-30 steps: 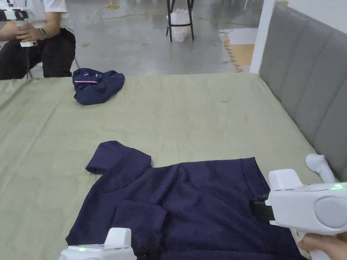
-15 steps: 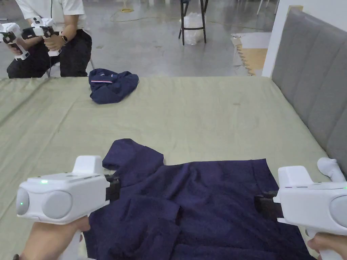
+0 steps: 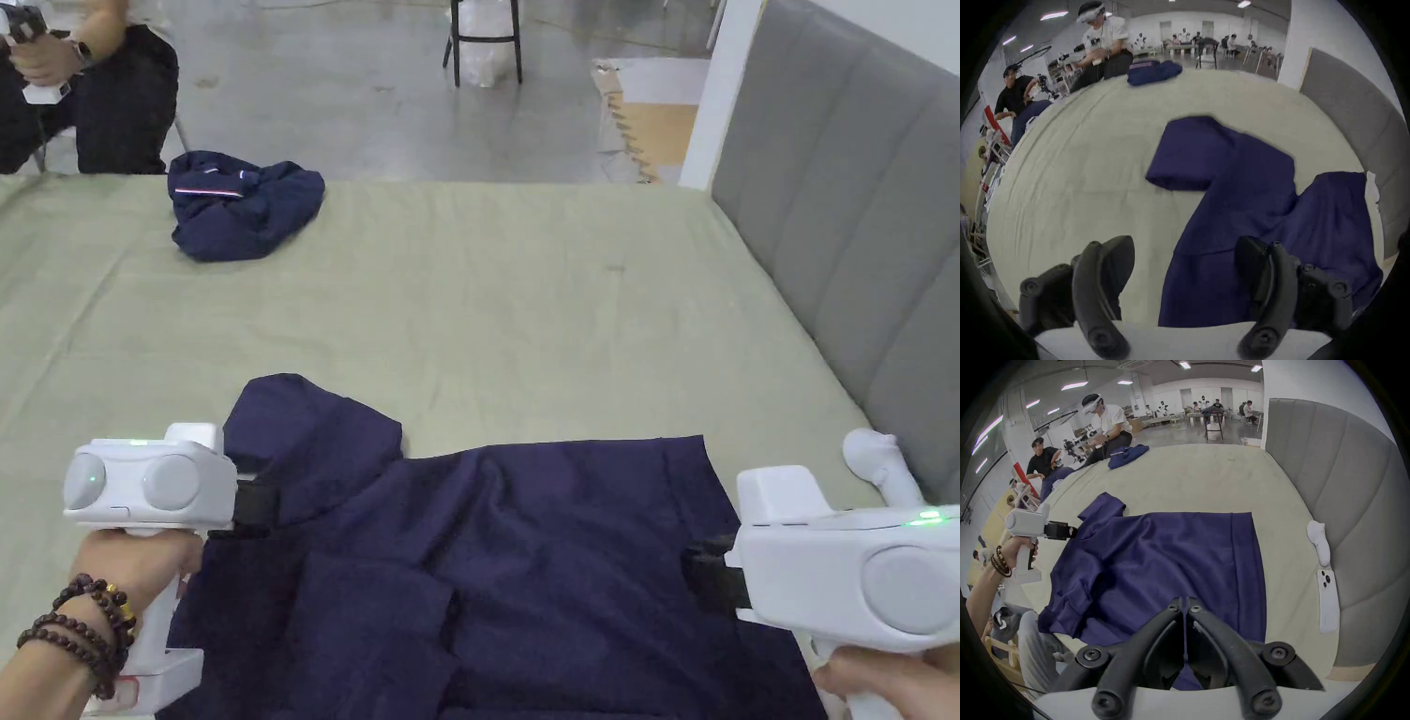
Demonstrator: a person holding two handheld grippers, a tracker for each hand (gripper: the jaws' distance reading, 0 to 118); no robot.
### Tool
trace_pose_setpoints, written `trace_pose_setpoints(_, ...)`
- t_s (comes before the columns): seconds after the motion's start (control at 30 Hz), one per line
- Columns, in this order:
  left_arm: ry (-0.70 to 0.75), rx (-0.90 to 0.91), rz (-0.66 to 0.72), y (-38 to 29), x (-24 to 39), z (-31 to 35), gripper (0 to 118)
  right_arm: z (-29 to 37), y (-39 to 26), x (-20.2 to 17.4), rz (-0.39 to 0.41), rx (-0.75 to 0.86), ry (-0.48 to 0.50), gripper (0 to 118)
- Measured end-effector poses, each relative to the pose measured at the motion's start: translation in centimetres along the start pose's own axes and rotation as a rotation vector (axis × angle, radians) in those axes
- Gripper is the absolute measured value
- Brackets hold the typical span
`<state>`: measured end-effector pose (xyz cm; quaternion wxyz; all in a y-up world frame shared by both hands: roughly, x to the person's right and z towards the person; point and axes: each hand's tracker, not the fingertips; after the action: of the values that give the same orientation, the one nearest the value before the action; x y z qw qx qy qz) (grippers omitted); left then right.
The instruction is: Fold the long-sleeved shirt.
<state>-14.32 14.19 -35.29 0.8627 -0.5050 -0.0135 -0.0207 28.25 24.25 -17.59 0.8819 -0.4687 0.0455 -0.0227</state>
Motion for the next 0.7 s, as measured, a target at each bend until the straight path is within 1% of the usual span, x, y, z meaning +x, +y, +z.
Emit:
trace_pose_setpoints(0.03, -0.008, -0.01, -0.008, -0.3, 0.3, -0.7, 69, -0.5, 0.6, 0.1, 0.009, 0.001, -0.005, 1)
trace_pose_setpoints(0.1, -0.002, -0.02, 0.001, -0.7, 0.4, -1.4, 30, -1.5, 2.0, 0.4, 0.014, -0.005, 0.002, 1)
trace_pose_setpoints(0.13, -0.027, -0.01, 0.015, -1.0, 0.5, -1.2, 8, -2.1, 2.8, 0.7, 0.019, -0.005, 0.004, 1)
trace_pose_setpoints(0.2, -0.068, 0.016, 0.049, -1.3, 1.1, -0.4, 8, -3.4, 4.9, 1.4, 0.034, 0.001, -0.004, 1)
trace_pose_setpoints(0.23, -0.06, 0.013, 0.041, -1.2, 0.8, -0.1, 8, -4.3, 6.3, 2.2, 0.028, 0.003, -0.026, 1)
trace_pose_setpoints(0.3, -0.064, 0.043, 0.02, -1.3, 0.8, 0.6, 8, -6.1, 8.9, 3.6, -0.008, 0.01, -0.086, 1)
trace_pose_setpoints(0.37, -0.081, 0.057, 0.025, -1.4, 0.3, 1.0, 8, -8.3, 11.6, 5.2, -0.035, -0.001, -0.116, 1)
trace_pose_setpoints(0.4, -0.086, 0.063, 0.028, -1.4, 0.1, 1.2, 8, -9.6, 12.8, 6.1, -0.063, -0.025, -0.134, 9)
trace_pose_setpoints(0.43, -0.088, 0.067, 0.027, -1.3, -0.1, 1.4, 8, -11.1, 13.9, 6.9, -0.078, -0.065, -0.154, 42)
trace_pose_setpoints(0.47, -0.091, 0.07, 0.025, -1.2, -0.2, 1.6, 8, -12.6, 14.7, 7.6, -0.089, -0.105, -0.177, 72)
trace_pose_setpoints(0.5, -0.093, 0.075, 0.021, -1.3, -0.3, 1.6, 8, -14.1, 15.2, 8.2, -0.093, -0.141, -0.197, 86)
trace_pose_setpoints(0.63, -0.099, 0.083, 0.014, -1.3, -0.5, 1.8, 8, -18.7, 15.7, 9.2, -0.088, -0.254, -0.269, 83)
trace_pose_setpoints(0.67, -0.099, 0.081, 0.009, -1.2, -0.6, 1.9, 8, -19.5, 15.7, 9.3, -0.079, -0.259, -0.25, 82)
trace_pose_setpoints(0.7, -0.098, 0.081, 0.004, -1.2, -0.6, 1.9, 8, -20.6, 15.7, 9.9, -0.084, -0.263, -0.233, 78)
